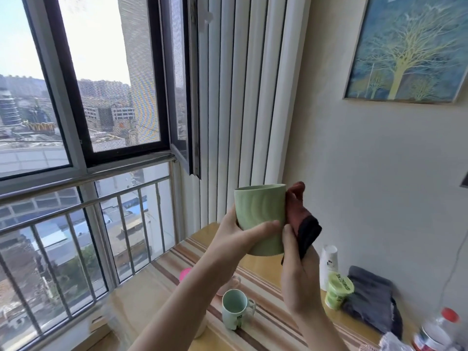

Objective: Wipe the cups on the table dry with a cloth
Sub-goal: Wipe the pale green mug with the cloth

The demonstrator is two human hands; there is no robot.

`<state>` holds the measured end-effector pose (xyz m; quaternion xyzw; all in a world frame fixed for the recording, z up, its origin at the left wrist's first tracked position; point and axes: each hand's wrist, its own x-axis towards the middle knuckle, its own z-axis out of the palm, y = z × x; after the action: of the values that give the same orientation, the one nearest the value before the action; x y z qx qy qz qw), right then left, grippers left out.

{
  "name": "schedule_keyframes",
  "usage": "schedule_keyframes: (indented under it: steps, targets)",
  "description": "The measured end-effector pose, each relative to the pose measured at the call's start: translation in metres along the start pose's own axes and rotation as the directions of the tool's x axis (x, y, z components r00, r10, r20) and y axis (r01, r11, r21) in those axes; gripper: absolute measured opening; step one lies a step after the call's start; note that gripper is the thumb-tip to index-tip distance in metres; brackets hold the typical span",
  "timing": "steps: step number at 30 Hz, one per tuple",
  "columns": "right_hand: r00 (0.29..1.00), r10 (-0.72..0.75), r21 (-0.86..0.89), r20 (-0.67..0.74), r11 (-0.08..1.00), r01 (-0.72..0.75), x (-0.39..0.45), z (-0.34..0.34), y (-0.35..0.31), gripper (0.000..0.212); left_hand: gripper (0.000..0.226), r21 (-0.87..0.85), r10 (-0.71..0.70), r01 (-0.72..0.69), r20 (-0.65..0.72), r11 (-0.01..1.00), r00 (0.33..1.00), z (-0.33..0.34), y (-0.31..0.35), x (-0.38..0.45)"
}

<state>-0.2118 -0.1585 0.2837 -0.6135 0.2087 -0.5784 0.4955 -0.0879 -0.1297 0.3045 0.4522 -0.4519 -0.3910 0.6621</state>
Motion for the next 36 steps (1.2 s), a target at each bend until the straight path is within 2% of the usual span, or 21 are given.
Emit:
schedule_keyframes:
  steps: [4, 6, 9, 11, 13, 15, 17, 21, 25, 29, 32, 34, 36]
  targets:
    - [0.998, -0.013, -0.116, 0.063, 0.993, 0.021, -0.029, -0.013, 0.014, 0.044, 0.064, -0.129, -0.082, 0.070, -0.095, 0.989, 0.992, -0.005, -0.011, 0.000]
    - [1.000, 0.012, -0.113, -0.015, 0.993, -0.014, -0.031, -0.026, 0.013, 0.038, 0.060, -0.199, -0.131, 0.111, -0.092, 0.974, 0.987, -0.009, -0.013, 0.001]
    - [0.940, 0.264, 0.063, -0.214, 0.964, -0.257, -0.003, -0.039, 0.002, 0.021, 0.042, -0.282, -0.204, 0.192, -0.011, 0.940, 0.979, -0.003, -0.020, 0.001]
    - [0.899, 0.401, 0.219, -0.174, 0.906, -0.362, 0.018, -0.036, 0.000, 0.024, 0.040, -0.305, -0.219, 0.209, 0.001, 0.929, 0.976, 0.006, -0.025, 0.000]
    - [0.852, 0.515, 0.426, -0.094, 0.794, -0.434, 0.025, -0.025, 0.002, 0.031, 0.045, -0.304, -0.208, 0.182, -0.056, 0.935, 0.976, 0.013, -0.032, 0.004]
    - [0.800, 0.599, 0.540, -0.043, 0.687, -0.486, 0.024, -0.015, 0.009, 0.036, 0.045, -0.303, -0.185, 0.143, -0.113, 0.942, 0.976, 0.016, -0.042, 0.007]
    - [0.750, 0.661, 0.581, -0.039, 0.625, -0.521, 0.021, -0.013, 0.017, 0.037, 0.051, -0.285, -0.167, 0.111, -0.179, 0.952, 0.970, 0.016, -0.058, 0.010]
    - [0.673, 0.740, 0.611, 0.017, 0.525, -0.593, 0.014, -0.012, 0.037, 0.028, 0.077, -0.231, -0.131, 0.063, -0.293, 0.971, 0.947, 0.012, -0.086, 0.012]
    - [0.647, 0.761, 0.519, 0.049, 0.534, -0.668, 0.002, -0.018, 0.055, 0.027, 0.079, -0.097, -0.090, 0.059, -0.359, 0.994, 0.929, 0.012, -0.104, 0.015]
    - [0.645, 0.761, 0.234, 0.074, 0.615, -0.753, -0.008, -0.041, 0.068, 0.025, 0.079, 0.052, -0.069, 0.097, -0.395, 0.994, 0.916, 0.000, -0.118, 0.018]
    - [0.688, 0.726, -0.052, -0.019, 0.686, -0.725, -0.011, -0.060, 0.086, 0.021, 0.083, 0.111, -0.088, 0.148, -0.421, 0.983, 0.903, -0.010, -0.140, 0.008]
    - [0.707, 0.705, -0.183, -0.046, 0.690, -0.700, -0.015, -0.063, 0.099, 0.020, 0.090, 0.137, -0.112, 0.190, -0.440, 0.972, 0.891, -0.014, -0.162, -0.003]
    - [0.679, 0.734, -0.230, -0.012, 0.659, -0.716, -0.025, -0.063, 0.115, 0.022, 0.093, 0.131, -0.131, 0.214, -0.464, 0.968, 0.876, -0.016, -0.186, -0.016]
